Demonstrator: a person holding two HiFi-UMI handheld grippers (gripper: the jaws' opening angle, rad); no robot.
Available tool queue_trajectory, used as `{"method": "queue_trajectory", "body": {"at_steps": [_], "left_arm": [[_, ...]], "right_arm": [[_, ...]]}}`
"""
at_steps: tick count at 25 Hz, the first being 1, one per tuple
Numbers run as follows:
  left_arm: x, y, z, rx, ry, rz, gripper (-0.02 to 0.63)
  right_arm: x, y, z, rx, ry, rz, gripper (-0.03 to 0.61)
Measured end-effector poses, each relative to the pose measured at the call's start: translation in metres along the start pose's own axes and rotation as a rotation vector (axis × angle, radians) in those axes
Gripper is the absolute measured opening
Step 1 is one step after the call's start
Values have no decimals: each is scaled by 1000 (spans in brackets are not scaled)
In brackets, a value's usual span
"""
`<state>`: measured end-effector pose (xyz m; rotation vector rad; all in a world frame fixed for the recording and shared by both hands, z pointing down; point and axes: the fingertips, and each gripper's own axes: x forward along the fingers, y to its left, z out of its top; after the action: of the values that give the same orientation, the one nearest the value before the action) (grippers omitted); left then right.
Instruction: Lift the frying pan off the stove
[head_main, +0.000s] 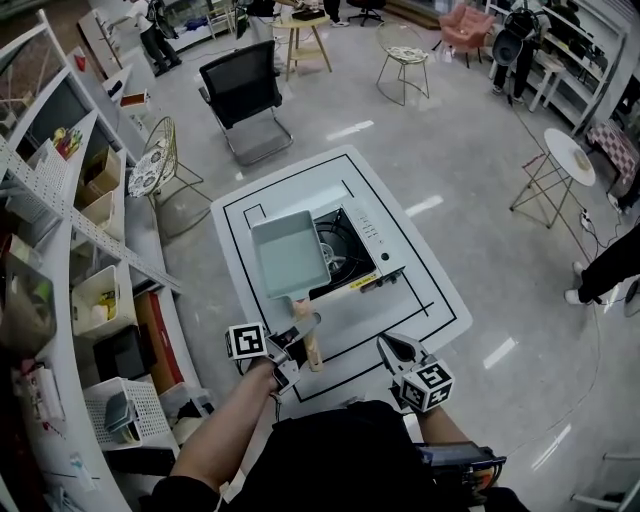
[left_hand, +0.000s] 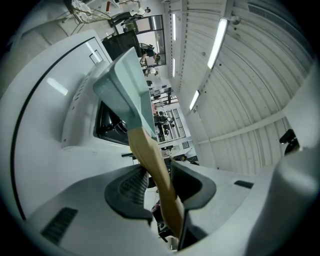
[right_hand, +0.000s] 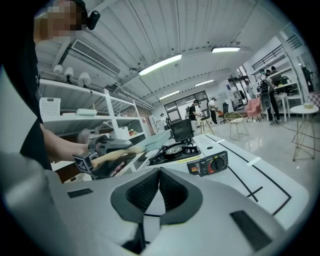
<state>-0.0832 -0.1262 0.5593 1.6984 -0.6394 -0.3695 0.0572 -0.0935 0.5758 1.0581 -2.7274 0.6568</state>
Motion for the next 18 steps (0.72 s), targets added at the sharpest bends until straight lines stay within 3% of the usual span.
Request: {"method": "queue_trajectory", "body": {"at_steps": [4,10,13,18], "left_arm": [[-10,-4,2,-6,-24,-33,140],[-31,-2,3,12,-46,-9,141],[-36,-7,-1,-8,-57,-44,141],[-54,-2,0,-30,-77,-19,143]], "right_arm": [[1,6,2,-8,-3,3,26],[3,15,-3,-22,7,27,26],[3,19,-3,-29,12,35,26],[14,28,5,-49,12,46,26]]}}
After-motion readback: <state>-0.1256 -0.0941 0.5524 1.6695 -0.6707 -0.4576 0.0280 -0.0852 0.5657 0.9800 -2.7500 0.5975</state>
